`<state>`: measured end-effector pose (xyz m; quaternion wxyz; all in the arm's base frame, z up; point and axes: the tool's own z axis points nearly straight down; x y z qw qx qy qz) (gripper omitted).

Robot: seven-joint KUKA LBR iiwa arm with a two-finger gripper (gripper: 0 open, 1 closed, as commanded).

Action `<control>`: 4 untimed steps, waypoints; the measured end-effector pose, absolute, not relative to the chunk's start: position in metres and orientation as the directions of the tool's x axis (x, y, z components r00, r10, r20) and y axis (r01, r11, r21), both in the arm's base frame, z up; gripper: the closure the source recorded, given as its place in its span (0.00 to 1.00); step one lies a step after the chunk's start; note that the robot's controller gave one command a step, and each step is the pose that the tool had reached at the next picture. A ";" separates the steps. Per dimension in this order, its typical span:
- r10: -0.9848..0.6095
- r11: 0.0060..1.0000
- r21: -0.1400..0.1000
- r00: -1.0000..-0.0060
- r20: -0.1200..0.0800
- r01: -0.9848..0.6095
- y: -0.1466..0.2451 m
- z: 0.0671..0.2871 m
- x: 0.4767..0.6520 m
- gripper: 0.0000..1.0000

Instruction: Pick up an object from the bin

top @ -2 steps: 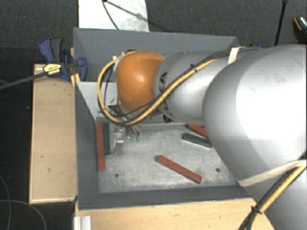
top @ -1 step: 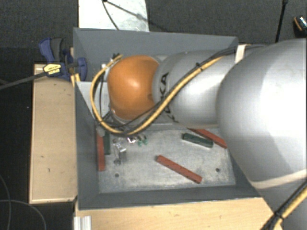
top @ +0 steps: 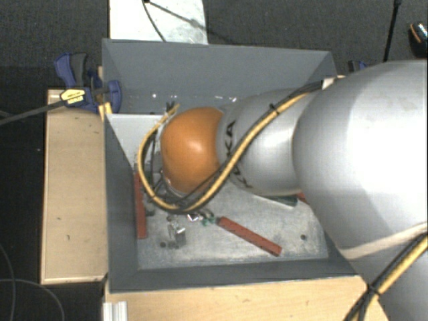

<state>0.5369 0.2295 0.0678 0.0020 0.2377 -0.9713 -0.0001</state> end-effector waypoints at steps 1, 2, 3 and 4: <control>-0.363 0.932 -0.002 -0.932 -0.011 -0.363 0.194 0.125 0.597 0.00; -0.463 0.886 -0.002 -0.886 -0.004 -0.463 0.153 0.178 0.565 0.00; -0.506 0.863 0.003 -0.863 0.009 -0.506 0.100 0.066 0.510 0.00; -0.687 0.727 -0.001 -0.727 0.002 -0.687 0.046 0.070 0.513 0.00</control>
Offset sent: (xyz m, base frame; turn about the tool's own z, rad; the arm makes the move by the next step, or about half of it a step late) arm 0.0558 -0.0337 0.0538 0.0988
